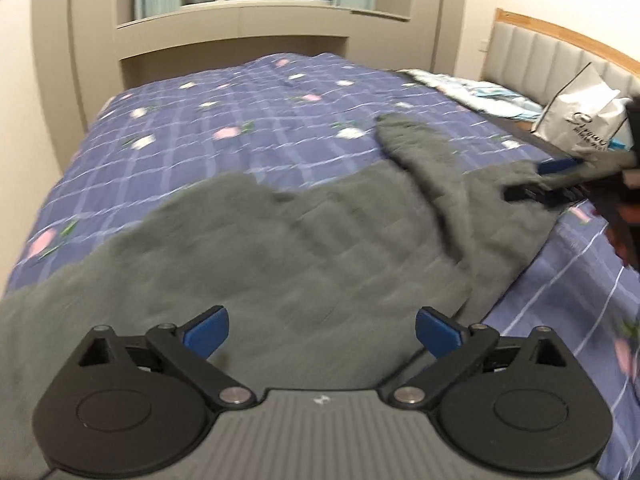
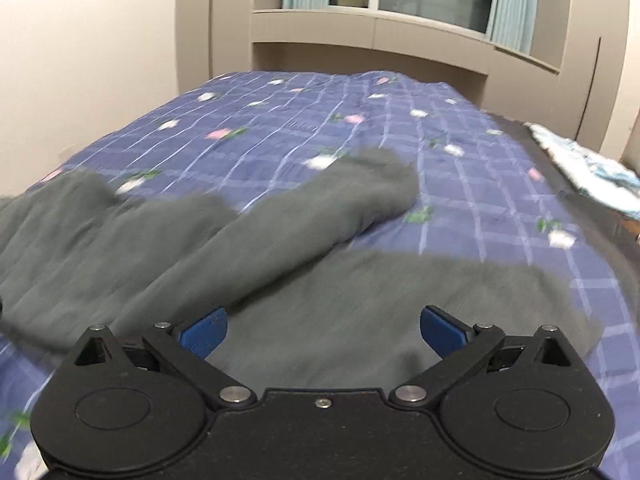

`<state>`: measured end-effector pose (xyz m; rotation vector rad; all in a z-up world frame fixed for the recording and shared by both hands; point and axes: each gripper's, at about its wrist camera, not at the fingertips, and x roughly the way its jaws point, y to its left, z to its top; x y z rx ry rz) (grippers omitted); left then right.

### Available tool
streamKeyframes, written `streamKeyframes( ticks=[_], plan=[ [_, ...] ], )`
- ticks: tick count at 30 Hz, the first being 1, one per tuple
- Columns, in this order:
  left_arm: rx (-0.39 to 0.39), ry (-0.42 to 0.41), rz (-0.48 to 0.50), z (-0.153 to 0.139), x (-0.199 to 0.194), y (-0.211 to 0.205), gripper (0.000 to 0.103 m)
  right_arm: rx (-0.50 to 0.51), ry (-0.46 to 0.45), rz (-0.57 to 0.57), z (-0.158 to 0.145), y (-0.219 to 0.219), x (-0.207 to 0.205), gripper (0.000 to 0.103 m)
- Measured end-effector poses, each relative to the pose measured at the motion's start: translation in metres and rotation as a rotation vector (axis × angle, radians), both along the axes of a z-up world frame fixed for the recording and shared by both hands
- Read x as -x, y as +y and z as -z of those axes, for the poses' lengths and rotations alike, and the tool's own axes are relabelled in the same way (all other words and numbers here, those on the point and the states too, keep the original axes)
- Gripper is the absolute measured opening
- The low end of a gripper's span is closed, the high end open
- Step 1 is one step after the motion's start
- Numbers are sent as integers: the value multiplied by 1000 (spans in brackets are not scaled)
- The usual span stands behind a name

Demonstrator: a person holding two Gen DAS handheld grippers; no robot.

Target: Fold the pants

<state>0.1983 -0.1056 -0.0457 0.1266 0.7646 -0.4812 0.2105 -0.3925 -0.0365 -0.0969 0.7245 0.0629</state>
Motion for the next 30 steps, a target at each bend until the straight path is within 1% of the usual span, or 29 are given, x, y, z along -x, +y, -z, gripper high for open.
streamKeyframes(
  ticks=[4,7,8,9,10,11,12,13,15,16,18,19,20,21,22,23,24,25,27,28,30],
  plan=[
    [65,-4,37,0,-25,-37,102,48,-9,-1,-12,-2,-55,103],
    [135,30,58,2,-43,-56,102,100,27,-19,-15,8,-104,103],
    [154,44,57,4,-48,-62,100,112,51,-29,-14,12,-123,102],
    [171,61,55,6,-53,-66,94,113,73,-38,-13,15,-139,102],
    [187,83,60,8,-58,-70,91,108,93,-43,-11,18,-152,102],
    [200,109,70,10,-62,-73,83,105,118,-43,-9,22,-165,97],
    [207,135,79,13,-67,-78,77,105,146,-41,-6,27,-178,94],
    [212,149,87,15,-68,-80,74,110,163,-47,-4,33,-185,89],
    [222,175,110,19,-71,-86,61,131,198,-70,2,46,-196,84],
    [225,189,123,21,-72,-88,57,149,211,-80,5,53,-199,79],
    [232,222,144,25,-75,-95,43,211,252,-84,15,65,-203,74],
    [234,235,156,27,-76,-98,40,253,274,-83,22,70,-203,70],
    [233,246,168,29,-77,-101,31,286,288,-84,28,74,-203,65],
    [228,253,178,30,-76,-104,18,312,301,-85,33,76,-203,63],
    [218,254,183,30,-75,-108,12,323,309,-85,37,76,-201,56],
    [207,247,183,28,-72,-109,9,317,313,-79,39,73,-199,41],
    [197,234,180,25,-70,-110,8,301,316,-75,39,71,-198,34],
    [184,222,175,22,-68,-112,7,271,314,-70,36,67,-196,17],
    [154,198,151,16,-67,-115,6,233,291,-52,28,60,-192,12],
    [148,189,140,12,-65,-116,6,222,265,-48,22,56,-187,10],
    [142,156,134,2,-60,-118,5,192,221,-22,9,45,-177,8]
  ],
)
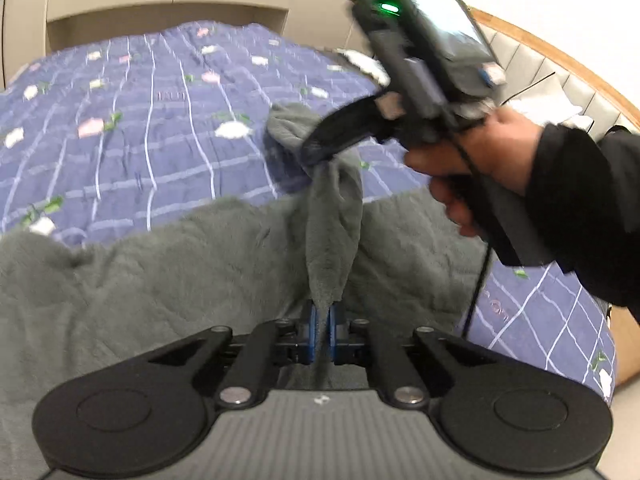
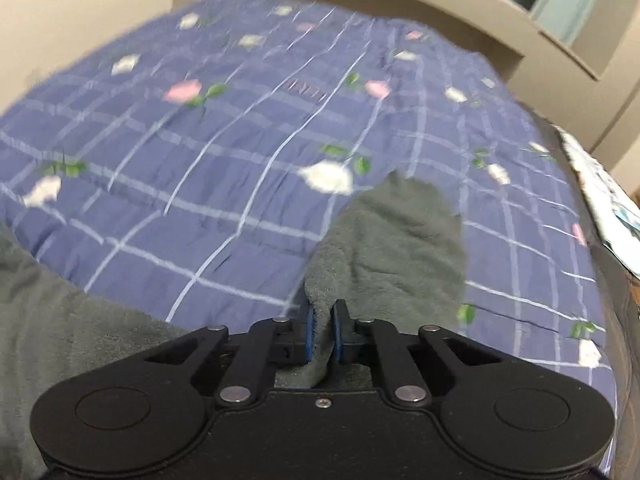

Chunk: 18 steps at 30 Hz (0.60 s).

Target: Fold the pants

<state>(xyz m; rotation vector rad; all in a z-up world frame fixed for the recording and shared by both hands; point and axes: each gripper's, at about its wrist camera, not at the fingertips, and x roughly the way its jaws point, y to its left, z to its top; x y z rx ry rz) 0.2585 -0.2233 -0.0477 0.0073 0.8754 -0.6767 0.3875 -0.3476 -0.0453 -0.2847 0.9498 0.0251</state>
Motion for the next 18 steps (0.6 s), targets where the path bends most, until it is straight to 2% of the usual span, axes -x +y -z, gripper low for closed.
streamKeyframes(
  ticks=[6,9,13,18],
  plan=[
    [-48,-139,34,-30,23,-14,5,-100,-150,104,-39,-48,45,7],
    [-81,-194,52,-33,38,-18,5,-159,-203,177,-49,-71,81,6],
    [-136,-204,93,-19,52,-28,5,-256,-242,268,-42,-91,134,6],
    [-195,-178,117,3,62,-36,5,-354,-198,346,-9,-109,171,10]
  ],
)
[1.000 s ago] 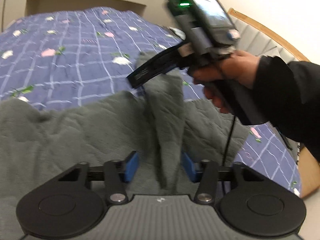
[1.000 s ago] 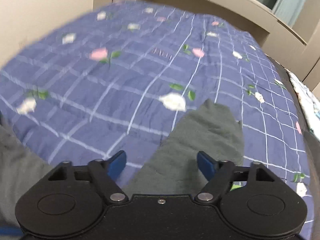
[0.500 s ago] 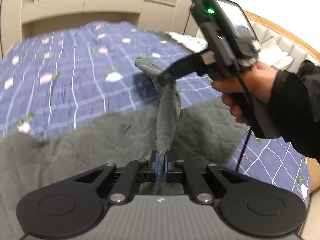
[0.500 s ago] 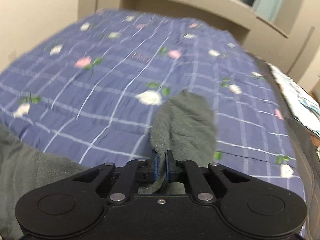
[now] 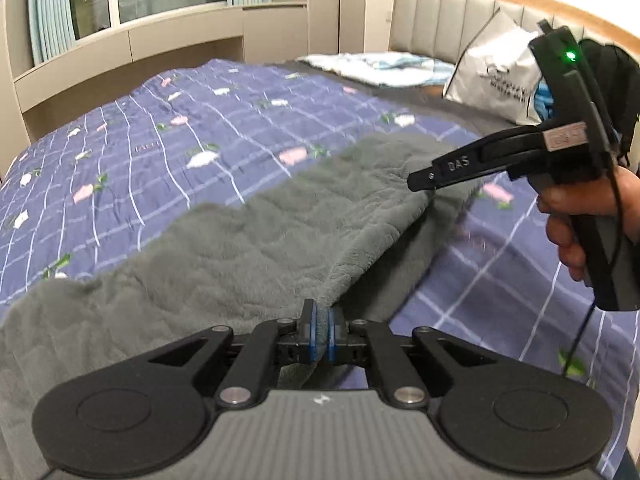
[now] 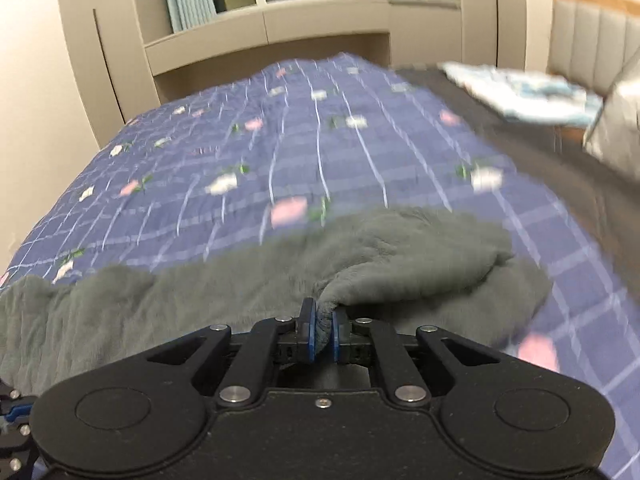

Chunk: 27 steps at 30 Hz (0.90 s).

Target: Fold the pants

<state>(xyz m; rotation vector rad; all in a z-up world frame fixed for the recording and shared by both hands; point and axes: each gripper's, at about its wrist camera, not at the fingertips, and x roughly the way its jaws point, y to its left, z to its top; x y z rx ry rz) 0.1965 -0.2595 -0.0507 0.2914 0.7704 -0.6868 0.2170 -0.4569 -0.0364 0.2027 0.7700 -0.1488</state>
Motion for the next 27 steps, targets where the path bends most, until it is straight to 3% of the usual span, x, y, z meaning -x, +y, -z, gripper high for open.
streamKeyframes(
  ticks=[3,5,7,12,13,15,17,20,27],
  plan=[
    [-16,3,1,7,4,1,5,-76,-19,15,13,-8,13,20],
    [-18,6,-2,6,3,1,5,-148,-46,33,16,-18,19,40],
    [-19,6,-4,5,3,1,5,-206,-69,57,17,-28,20,51],
    [-19,4,-10,5,5,1,5,-329,-117,158,22,-58,20,57],
    [-21,3,-11,5,5,1,5,-353,-116,190,24,-65,17,56],
    [-21,2,-15,3,5,0,5,-392,-114,256,29,-78,11,43],
    [-18,-8,-16,0,6,0,4,-417,-117,309,30,-87,7,10],
    [-10,-28,-13,-8,9,0,4,-398,-146,316,21,-92,7,7],
    [-14,-27,26,-13,17,-11,4,-205,-237,257,-12,-88,22,6]
  ],
)
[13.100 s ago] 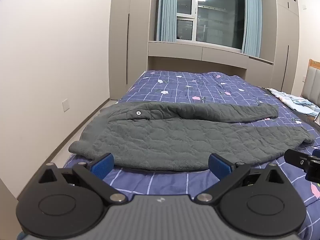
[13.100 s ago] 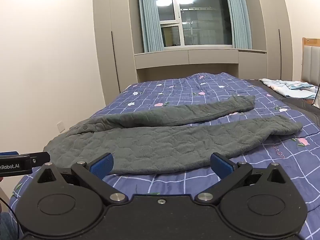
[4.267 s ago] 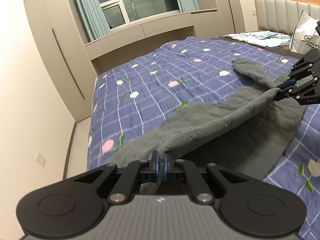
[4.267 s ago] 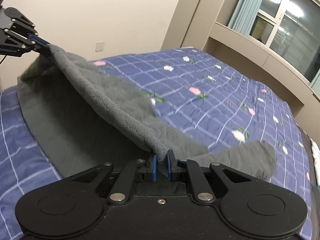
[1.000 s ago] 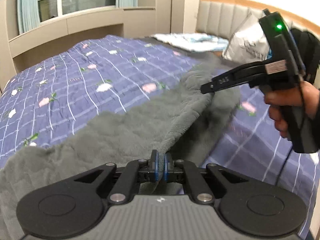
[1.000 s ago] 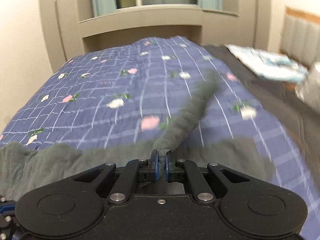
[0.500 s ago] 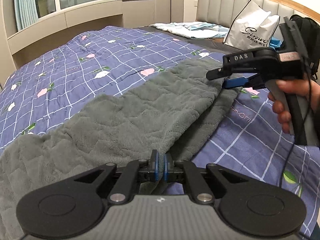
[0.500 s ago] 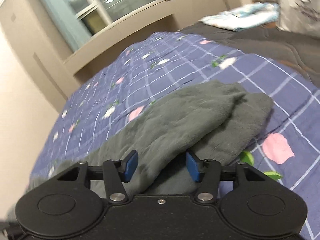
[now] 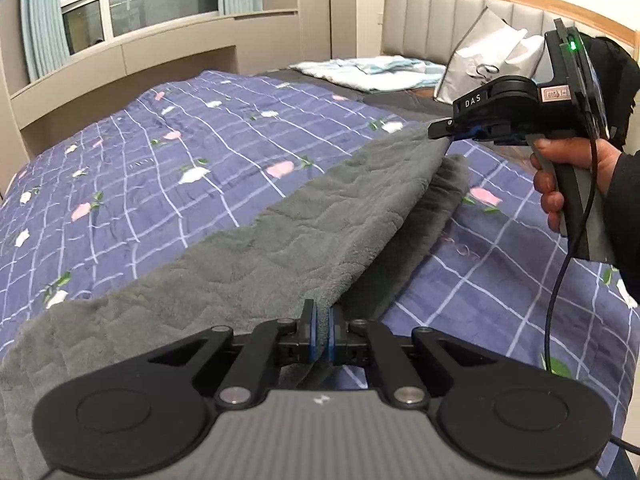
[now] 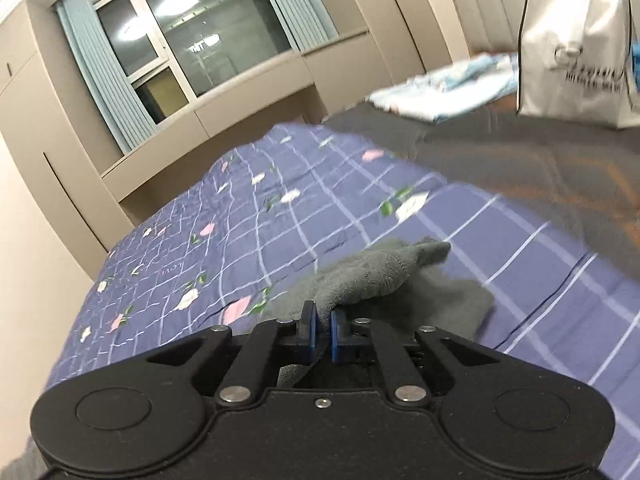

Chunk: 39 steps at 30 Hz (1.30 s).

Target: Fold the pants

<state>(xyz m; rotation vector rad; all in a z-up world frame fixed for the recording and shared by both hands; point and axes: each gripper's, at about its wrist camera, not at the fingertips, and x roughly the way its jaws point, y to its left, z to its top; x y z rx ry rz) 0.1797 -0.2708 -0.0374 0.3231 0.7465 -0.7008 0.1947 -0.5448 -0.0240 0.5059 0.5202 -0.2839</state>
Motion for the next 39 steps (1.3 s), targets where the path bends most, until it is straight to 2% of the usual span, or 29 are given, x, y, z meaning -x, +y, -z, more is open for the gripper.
streamKeyframes(
  ticks=[4,7,12,15,16,17,18,19,20,22,24,26,29,39],
  plan=[
    [-39,33,18,18,0,-9,4,26,61,21,18,-7,8,6],
    [-59,50,25,29,1,-10,4,8,109,34,39,-9,12,6],
    [-80,52,26,35,0,-13,5,17,113,44,49,-5,20,6],
    [-63,73,11,32,-3,-11,8,31,140,31,49,-2,14,12],
    [-54,76,6,30,-4,-9,11,39,151,28,48,-1,13,16],
    [-48,78,4,28,-4,-8,23,52,155,26,46,0,12,24],
    [-41,81,0,25,-5,-6,47,63,159,25,44,2,13,29],
    [-35,78,-14,21,-4,-5,59,74,163,23,41,3,14,43],
    [-28,67,-35,17,-5,-2,72,86,164,20,39,5,15,60],
    [-12,47,-69,8,-5,4,75,114,163,7,35,11,17,73],
    [-11,40,-118,0,-8,13,87,147,163,-20,31,20,19,81],
    [-12,31,-186,-8,-10,26,91,188,166,-41,27,32,19,95],
    [-3,29,-288,-19,-13,55,96,231,149,-97,22,55,20,102],
    [15,40,-684,-26,3,210,102,239,145,-363,30,161,8,102]
  ],
)
